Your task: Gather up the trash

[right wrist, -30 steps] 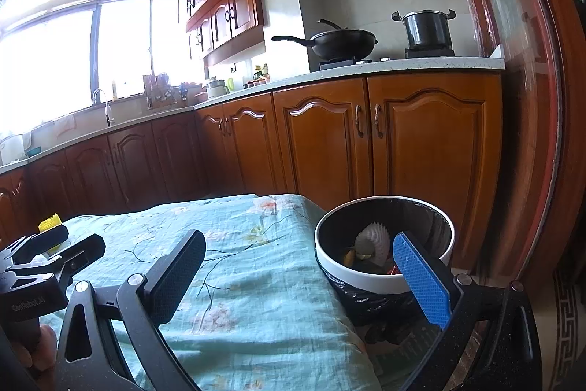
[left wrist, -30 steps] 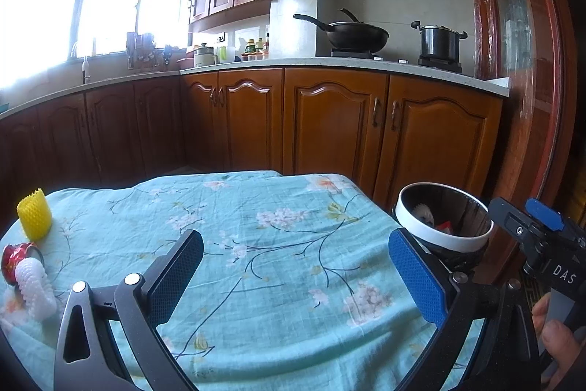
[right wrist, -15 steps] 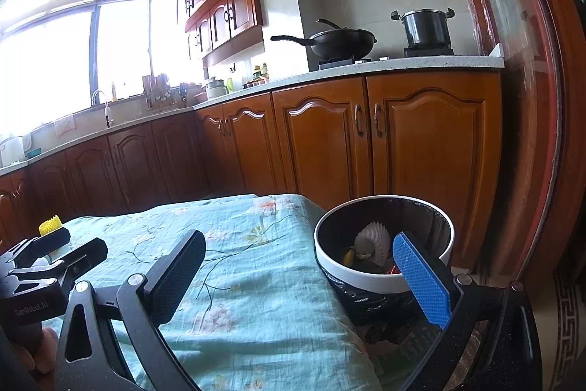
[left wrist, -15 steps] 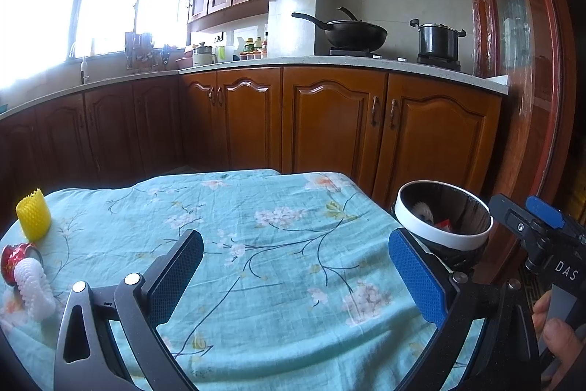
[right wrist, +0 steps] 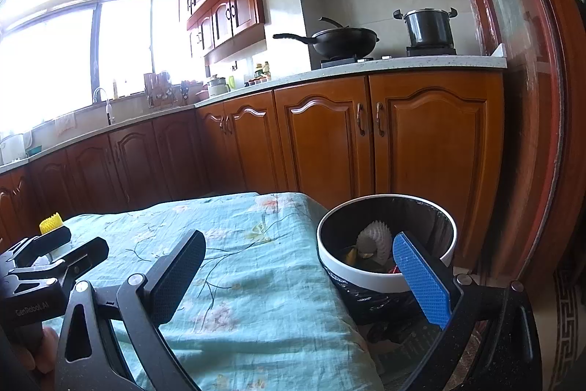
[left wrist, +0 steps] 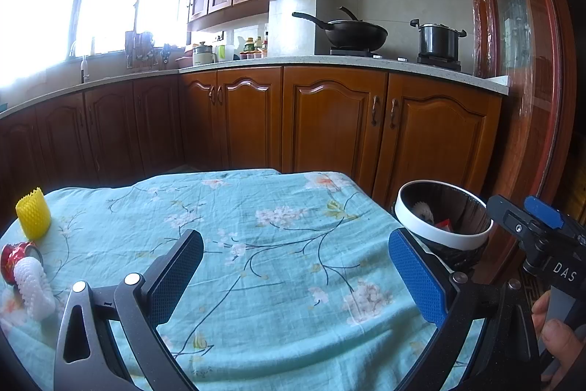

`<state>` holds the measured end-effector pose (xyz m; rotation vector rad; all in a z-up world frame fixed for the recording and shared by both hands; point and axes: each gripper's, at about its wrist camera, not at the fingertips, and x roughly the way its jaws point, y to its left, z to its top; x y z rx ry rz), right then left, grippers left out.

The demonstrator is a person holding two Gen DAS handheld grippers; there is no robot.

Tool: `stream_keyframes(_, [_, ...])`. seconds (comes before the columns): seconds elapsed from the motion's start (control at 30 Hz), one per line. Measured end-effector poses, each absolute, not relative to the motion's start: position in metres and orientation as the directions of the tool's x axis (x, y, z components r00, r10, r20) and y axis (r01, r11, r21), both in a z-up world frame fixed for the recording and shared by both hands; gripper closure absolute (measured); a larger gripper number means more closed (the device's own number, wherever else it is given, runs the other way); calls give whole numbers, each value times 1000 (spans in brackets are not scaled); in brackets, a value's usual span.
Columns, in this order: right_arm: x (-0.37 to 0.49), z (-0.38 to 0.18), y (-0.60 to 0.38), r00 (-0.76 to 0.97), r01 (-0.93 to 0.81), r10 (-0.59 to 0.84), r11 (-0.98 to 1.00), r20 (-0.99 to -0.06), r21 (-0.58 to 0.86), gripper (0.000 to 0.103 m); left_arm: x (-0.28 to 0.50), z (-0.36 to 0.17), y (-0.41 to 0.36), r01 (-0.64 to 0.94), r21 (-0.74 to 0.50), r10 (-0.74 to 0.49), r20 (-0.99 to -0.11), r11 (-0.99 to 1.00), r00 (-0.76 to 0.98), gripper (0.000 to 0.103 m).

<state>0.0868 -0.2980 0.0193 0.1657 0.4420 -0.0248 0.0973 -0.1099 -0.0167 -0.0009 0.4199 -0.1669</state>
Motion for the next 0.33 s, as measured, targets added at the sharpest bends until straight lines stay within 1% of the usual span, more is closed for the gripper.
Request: stream_keyframes(0.33, [90, 18, -293, 897, 51, 24, 986, -441, 158, 0, 100, -18, -104, 166, -47, -170, -420, 985, 891, 1])
